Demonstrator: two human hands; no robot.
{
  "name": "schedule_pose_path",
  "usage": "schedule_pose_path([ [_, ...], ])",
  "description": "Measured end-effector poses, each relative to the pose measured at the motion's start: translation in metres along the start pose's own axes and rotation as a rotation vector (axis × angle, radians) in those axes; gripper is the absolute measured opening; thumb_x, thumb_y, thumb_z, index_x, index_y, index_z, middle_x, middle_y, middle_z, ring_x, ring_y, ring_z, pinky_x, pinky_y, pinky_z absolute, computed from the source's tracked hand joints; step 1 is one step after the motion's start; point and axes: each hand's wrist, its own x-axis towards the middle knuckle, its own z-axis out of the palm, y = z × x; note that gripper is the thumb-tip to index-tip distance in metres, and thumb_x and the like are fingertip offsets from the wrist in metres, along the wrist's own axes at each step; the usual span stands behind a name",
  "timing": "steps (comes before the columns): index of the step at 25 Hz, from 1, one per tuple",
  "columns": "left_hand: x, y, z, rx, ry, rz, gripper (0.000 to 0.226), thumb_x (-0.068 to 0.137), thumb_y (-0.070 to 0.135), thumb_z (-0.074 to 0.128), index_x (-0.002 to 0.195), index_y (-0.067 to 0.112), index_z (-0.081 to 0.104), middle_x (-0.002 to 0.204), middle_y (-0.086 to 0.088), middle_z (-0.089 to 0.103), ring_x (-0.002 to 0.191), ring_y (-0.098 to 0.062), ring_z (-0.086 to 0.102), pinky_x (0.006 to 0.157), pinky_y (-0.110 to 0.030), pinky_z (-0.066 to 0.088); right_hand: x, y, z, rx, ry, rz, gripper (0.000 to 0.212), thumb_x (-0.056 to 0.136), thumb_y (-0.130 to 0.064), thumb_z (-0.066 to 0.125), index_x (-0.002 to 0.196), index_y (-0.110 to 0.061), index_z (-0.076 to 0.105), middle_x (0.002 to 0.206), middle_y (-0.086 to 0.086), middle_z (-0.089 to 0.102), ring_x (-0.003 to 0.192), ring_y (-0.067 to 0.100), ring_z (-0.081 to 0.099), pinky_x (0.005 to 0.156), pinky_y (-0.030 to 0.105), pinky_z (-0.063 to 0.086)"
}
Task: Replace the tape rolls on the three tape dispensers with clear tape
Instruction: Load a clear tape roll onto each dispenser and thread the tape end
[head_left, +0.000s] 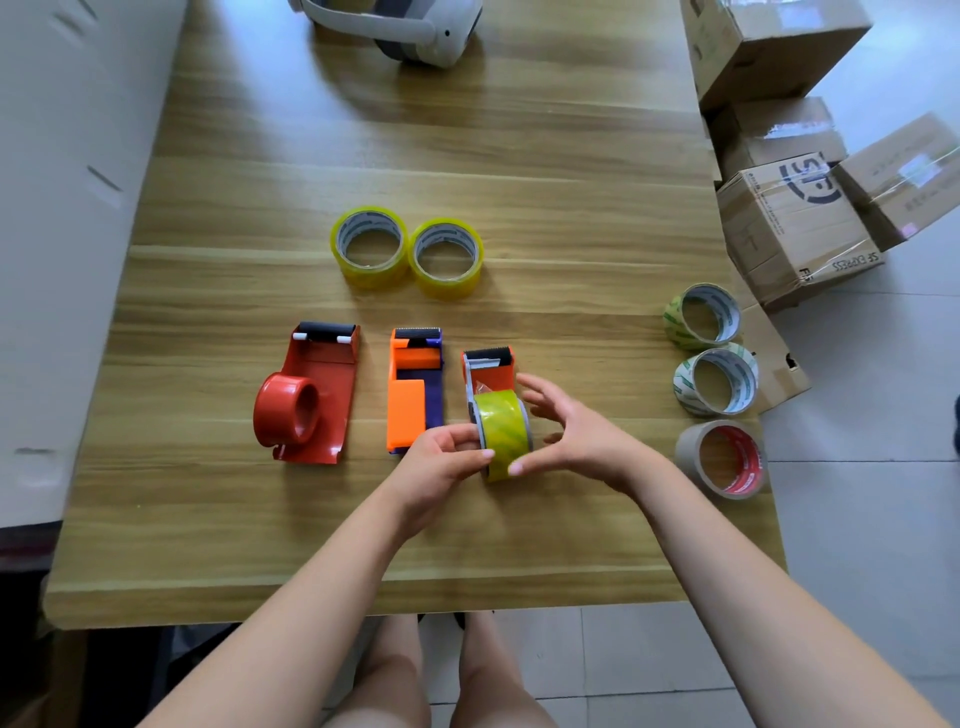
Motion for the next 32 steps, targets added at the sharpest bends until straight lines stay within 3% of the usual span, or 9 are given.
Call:
schedule_pose_path([
  [4,-0.001,0.003,0.000,-0.012,0.002,0.010,0.033,0.073,0.010,0.064,0.104,-0.001,0.064,0.094,-0.012,0.073,0.083,-0.018,0.069,0.075,-0.023,0.055,0.004,0.009,0.016,-0.047,-0.059,-0.041,0.126,0.054,-0.015,0.090,0.149,-0.034,0.010,0.152,0.001,0.029,0.138,0.013,0.033,0.114,0.037,0.031],
  [9,-0.008,0.008,-0.001,-0.072,-0.010,0.007,0.021,0.074,0.010,0.061,0.093,0.003,0.066,0.077,-0.007,0.073,0.068,-0.015,0.068,0.065,-0.021,0.054,0.005,0.004,0.019,0.068,-0.037,-0.097,0.107,0.054,0.001,0.087,0.139,-0.032,0.029,0.132,0.001,0.044,0.116,0.013,0.053,0.096,0.027,0.048],
  [14,-0.014,0.008,0.004,-0.149,-0.026,-0.004,0.036,0.084,0.015,0.056,0.111,-0.009,0.058,0.092,-0.016,0.068,0.079,-0.022,0.066,0.073,-0.028,0.054,0.001,0.007,0.012,0.121,-0.041,-0.108,0.097,0.052,0.001,0.088,0.124,-0.040,0.036,0.127,0.003,0.045,0.107,0.016,0.058,0.083,0.027,0.055],
  [16,-0.014,0.014,0.014,-0.085,0.014,0.028,0.028,0.092,0.014,0.051,0.111,-0.006,0.058,0.094,-0.016,0.067,0.079,-0.020,0.065,0.072,-0.028,0.054,0.000,0.009,0.011,0.208,-0.040,-0.100,0.096,0.050,0.003,0.087,0.119,-0.042,0.037,0.123,0.006,0.046,0.100,0.015,0.059,0.076,0.026,0.055],
  [20,-0.010,0.024,0.039,0.235,0.248,0.128,0.022,0.099,0.016,0.037,0.092,0.012,0.058,0.073,0.002,0.061,0.059,0.001,0.058,0.056,-0.016,0.046,0.002,0.009,0.012,0.330,-0.036,-0.101,0.089,0.043,-0.010,0.084,0.110,-0.050,0.040,0.122,0.011,0.048,0.095,0.015,0.060,0.066,0.023,0.052],
  [25,-0.005,0.018,0.045,0.386,0.409,0.223,0.021,0.099,0.020,0.037,0.085,0.015,0.051,0.070,0.005,0.052,0.060,-0.004,0.048,0.056,-0.021,0.040,0.002,0.007,0.012,0.338,0.017,-0.111,0.087,0.044,-0.012,0.085,0.107,-0.053,0.043,0.124,0.011,0.054,0.103,0.018,0.060,0.083,0.034,0.054],
  [28,-0.005,0.017,0.047,0.442,0.485,0.255,0.021,0.098,0.020,0.038,0.083,0.016,0.050,0.075,0.000,0.055,0.068,-0.014,0.051,0.065,-0.039,0.046,0.001,0.007,0.014,0.279,0.090,-0.152,0.088,0.037,-0.028,0.088,0.102,-0.064,0.042,0.125,0.009,0.054,0.111,0.022,0.059,0.093,0.036,0.053],
  [30,-0.005,0.019,0.047,0.441,0.515,0.265,0.020,0.098,0.021,0.038,0.084,0.016,0.051,0.075,0.001,0.054,0.067,-0.013,0.050,0.064,-0.035,0.045,0.000,0.008,0.012,0.274,0.056,-0.173,0.095,0.041,-0.023,0.090,0.110,-0.063,0.039,0.128,0.007,0.051,0.115,0.022,0.058,0.095,0.039,0.052],
  [32,-0.004,0.023,0.046,0.424,0.526,0.253,0.020,0.099,0.020,0.037,0.086,0.013,0.051,0.073,0.003,0.052,0.064,-0.009,0.047,0.060,-0.024,0.041,-0.003,0.009,0.007,0.276,-0.045,-0.180,0.103,0.051,-0.003,0.088,0.120,-0.057,0.035,0.130,0.009,0.048,0.113,0.028,0.058,0.094,0.044,0.052],
])
